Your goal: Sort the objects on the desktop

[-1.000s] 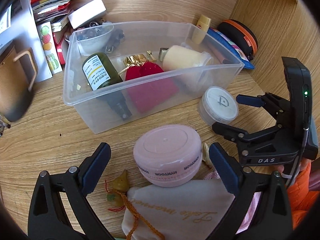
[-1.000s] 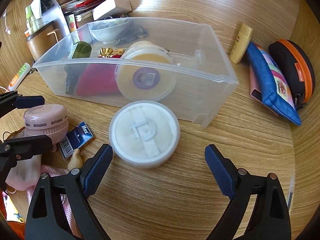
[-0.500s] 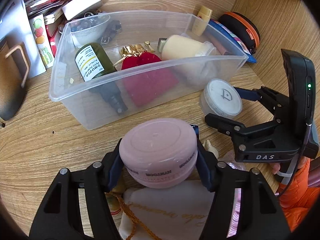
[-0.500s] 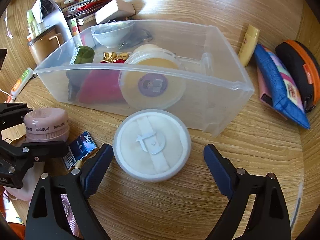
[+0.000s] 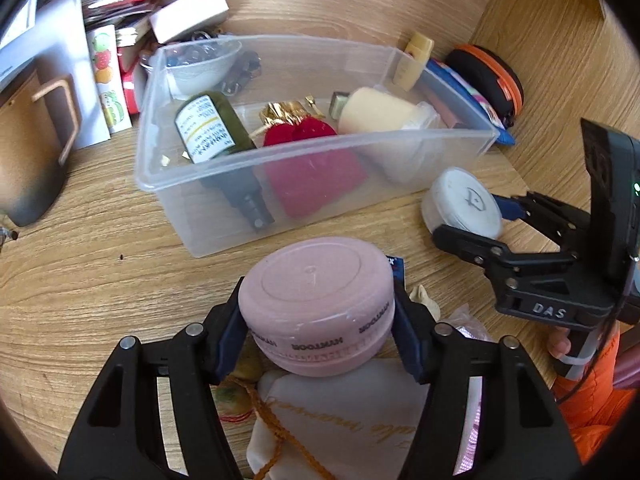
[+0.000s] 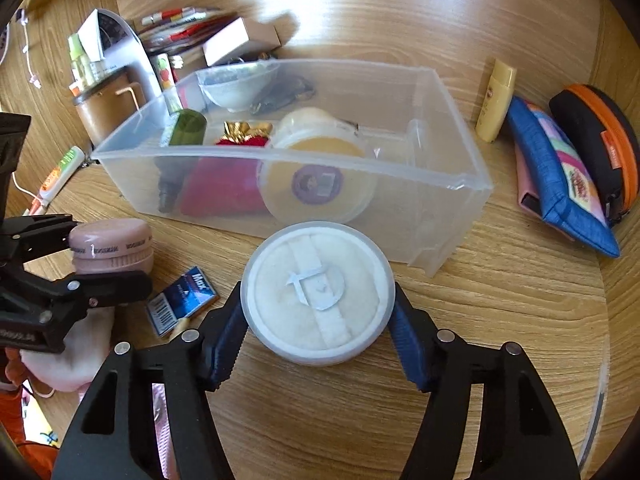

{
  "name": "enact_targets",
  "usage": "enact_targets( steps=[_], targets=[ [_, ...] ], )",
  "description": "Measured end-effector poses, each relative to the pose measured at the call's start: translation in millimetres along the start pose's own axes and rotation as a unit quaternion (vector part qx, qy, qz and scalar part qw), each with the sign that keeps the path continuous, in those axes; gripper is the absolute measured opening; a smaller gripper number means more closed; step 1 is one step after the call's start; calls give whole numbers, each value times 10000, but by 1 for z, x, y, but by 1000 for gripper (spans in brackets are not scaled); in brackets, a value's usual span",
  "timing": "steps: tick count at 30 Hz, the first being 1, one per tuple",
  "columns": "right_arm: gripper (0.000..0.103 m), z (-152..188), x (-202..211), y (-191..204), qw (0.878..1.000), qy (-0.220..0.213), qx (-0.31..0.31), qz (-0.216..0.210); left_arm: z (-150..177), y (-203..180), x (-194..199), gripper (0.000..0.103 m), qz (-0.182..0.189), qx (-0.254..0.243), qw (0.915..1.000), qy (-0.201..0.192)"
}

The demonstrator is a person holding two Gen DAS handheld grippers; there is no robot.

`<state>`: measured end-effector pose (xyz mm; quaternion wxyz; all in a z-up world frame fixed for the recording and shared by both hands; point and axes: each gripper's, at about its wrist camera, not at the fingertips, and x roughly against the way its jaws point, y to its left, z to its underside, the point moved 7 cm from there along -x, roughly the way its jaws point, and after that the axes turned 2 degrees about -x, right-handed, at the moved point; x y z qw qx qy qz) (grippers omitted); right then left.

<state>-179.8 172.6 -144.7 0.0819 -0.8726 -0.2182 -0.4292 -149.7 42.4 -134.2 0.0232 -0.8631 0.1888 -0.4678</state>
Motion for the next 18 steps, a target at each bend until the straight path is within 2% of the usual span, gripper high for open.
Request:
enact_targets(
  steps=[18],
  targets=[
    [62, -13, 58, -4, 9982, -572, 25, 201, -8, 19, 45, 63, -169, 239, 9968, -745]
  ],
)
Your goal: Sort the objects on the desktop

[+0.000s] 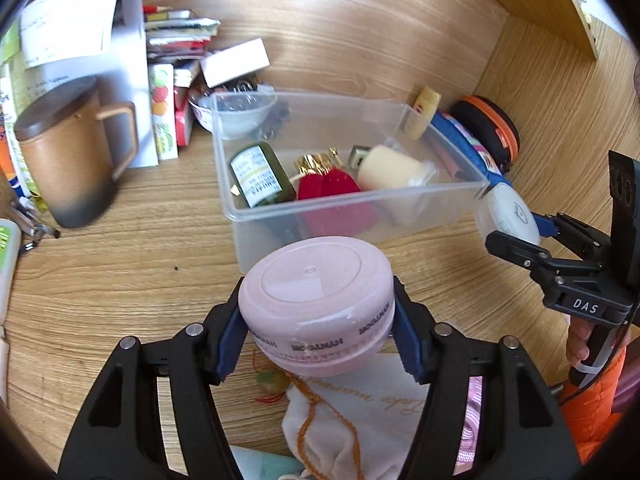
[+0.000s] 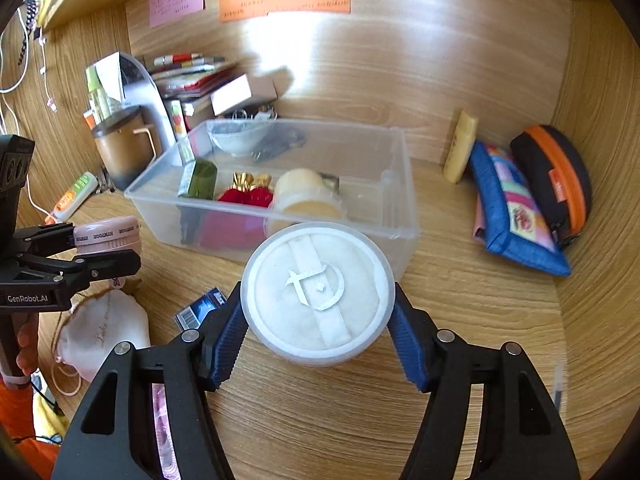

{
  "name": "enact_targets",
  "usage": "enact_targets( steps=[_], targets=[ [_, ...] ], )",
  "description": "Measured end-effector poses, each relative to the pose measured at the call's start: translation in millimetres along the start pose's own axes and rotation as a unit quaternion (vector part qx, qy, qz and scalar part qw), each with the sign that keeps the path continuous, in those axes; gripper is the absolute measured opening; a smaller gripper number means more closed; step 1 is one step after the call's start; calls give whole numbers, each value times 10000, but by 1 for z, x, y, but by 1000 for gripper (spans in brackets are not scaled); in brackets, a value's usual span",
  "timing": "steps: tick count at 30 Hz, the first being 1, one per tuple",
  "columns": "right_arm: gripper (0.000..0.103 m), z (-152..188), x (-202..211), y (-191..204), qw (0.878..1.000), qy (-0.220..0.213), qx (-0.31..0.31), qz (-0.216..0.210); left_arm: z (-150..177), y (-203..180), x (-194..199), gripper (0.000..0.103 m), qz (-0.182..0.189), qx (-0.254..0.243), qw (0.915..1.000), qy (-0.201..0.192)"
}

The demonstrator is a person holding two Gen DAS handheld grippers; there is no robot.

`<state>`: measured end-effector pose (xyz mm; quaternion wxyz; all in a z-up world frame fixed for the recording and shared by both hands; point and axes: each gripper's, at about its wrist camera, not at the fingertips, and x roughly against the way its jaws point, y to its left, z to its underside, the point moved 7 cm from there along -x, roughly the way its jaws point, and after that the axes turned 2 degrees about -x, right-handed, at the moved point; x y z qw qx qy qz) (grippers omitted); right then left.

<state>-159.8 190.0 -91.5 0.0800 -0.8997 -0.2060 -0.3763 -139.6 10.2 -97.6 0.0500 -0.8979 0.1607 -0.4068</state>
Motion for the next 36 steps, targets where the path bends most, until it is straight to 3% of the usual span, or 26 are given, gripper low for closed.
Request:
enact_targets(
  steps=[19, 28, 32, 36],
  targets=[
    [62, -55, 34, 8, 9983, -566, 109, -114, -51, 13, 41, 63, -267, -24, 9972, -699],
    [62, -83, 23, 16, 9973, -668, 238, -215, -70, 11, 36, 63, -206, -93, 9973, -694],
    [62, -90, 15, 16, 9971, -683, 234, -246, -79, 9, 30, 63, 96, 22, 9979, -647],
    [62, -98, 2, 11, 9976, -621, 168, -254, -90, 6, 21, 63, 54, -16, 9982, -596]
  ],
)
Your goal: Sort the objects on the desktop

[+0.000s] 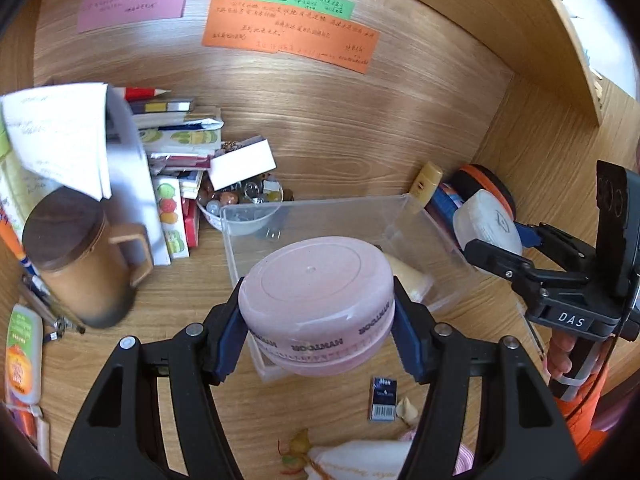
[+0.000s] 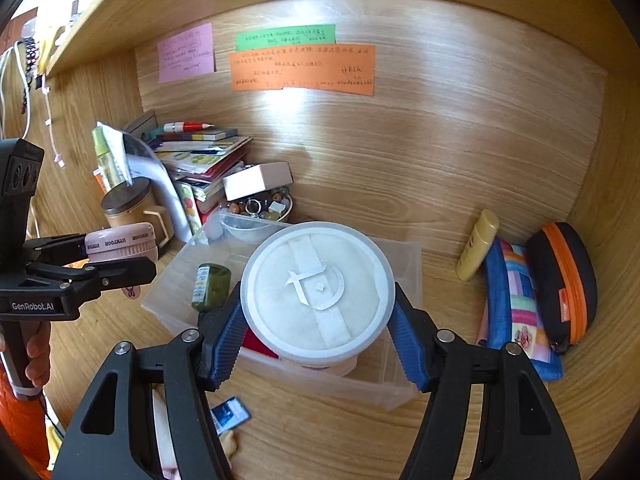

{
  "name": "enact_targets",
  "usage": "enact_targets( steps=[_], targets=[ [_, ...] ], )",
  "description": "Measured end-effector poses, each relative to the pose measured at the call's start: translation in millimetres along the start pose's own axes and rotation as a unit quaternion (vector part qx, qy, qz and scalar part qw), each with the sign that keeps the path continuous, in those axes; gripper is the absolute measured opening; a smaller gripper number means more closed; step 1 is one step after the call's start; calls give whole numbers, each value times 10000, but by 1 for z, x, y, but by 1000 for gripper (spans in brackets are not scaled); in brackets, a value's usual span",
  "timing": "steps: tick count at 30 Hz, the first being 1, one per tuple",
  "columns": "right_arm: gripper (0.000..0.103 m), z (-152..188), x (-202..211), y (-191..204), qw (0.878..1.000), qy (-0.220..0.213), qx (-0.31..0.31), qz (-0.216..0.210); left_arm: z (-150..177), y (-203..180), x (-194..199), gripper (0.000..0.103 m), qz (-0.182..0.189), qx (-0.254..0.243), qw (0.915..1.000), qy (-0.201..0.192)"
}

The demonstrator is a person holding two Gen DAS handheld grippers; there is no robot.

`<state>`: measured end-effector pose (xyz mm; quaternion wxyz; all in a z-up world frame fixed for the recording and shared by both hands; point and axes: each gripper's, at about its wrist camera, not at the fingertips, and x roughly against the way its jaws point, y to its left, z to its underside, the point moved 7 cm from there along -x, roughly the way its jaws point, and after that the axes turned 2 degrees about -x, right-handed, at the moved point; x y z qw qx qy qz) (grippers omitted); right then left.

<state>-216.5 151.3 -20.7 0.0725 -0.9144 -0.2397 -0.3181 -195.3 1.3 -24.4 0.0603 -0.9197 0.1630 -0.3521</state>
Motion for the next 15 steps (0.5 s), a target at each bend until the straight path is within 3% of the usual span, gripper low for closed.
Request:
enact_targets(
  steps=[15],
  targets=[
    [62, -10, -52, -33, 9988, 412, -219, 126, -29, -1, -50, 63, -141, -22, 9993, 347]
  ],
)
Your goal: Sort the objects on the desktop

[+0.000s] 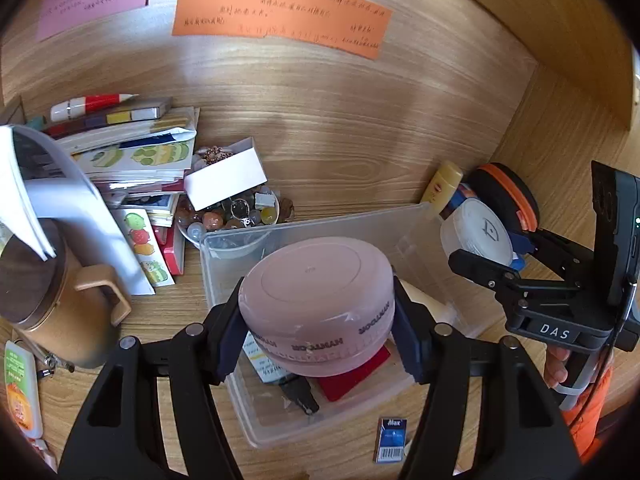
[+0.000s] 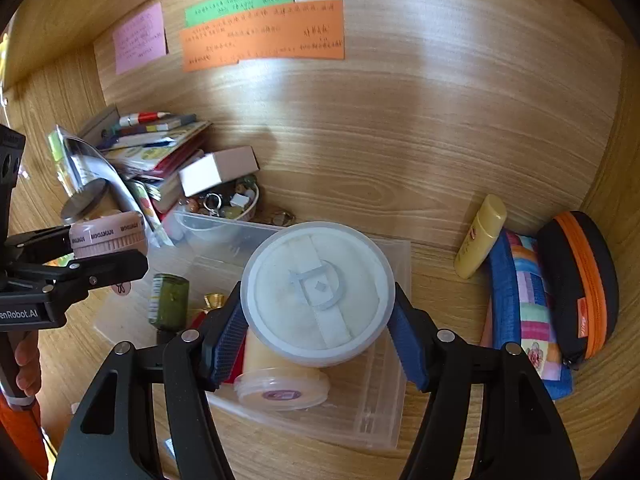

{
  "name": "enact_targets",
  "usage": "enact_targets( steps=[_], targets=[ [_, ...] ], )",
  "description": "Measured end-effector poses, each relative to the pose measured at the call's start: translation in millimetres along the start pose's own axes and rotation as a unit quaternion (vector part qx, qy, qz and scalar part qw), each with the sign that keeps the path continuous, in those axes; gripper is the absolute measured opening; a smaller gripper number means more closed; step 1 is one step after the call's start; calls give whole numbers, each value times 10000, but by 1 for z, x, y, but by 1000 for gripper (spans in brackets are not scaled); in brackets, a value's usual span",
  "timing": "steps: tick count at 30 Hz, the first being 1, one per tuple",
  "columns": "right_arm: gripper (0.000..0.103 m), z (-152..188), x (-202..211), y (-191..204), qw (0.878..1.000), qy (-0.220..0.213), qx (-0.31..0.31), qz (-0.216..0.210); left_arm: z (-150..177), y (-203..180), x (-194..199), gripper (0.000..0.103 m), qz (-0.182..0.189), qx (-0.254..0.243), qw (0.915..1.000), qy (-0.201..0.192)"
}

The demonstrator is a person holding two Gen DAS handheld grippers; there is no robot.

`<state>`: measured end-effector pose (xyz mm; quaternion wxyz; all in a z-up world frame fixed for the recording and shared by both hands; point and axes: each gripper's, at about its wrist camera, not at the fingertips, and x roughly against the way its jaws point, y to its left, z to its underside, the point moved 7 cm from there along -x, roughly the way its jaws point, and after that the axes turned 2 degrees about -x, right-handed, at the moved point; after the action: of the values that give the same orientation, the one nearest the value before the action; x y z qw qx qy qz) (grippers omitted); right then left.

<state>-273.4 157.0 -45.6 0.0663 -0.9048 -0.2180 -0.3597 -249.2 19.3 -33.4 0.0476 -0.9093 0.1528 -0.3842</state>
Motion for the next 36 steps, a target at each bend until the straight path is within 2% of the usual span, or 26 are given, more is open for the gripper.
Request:
enact_targets(
  steps=[16, 27, 36],
  targets=[
    [62, 3, -52, -25, 9987, 508, -80, 44, -3, -3, -62, 63, -85, -82, 9984, 558],
    [62, 7, -63, -29, 9983, 546, 60, 210, 0, -7, -89, 63, -252, -180, 9967, 744],
    [63, 10, -66, -25, 9974, 552, 268, 387, 1, -10, -96, 63, -398, -289, 9951, 857]
  ],
)
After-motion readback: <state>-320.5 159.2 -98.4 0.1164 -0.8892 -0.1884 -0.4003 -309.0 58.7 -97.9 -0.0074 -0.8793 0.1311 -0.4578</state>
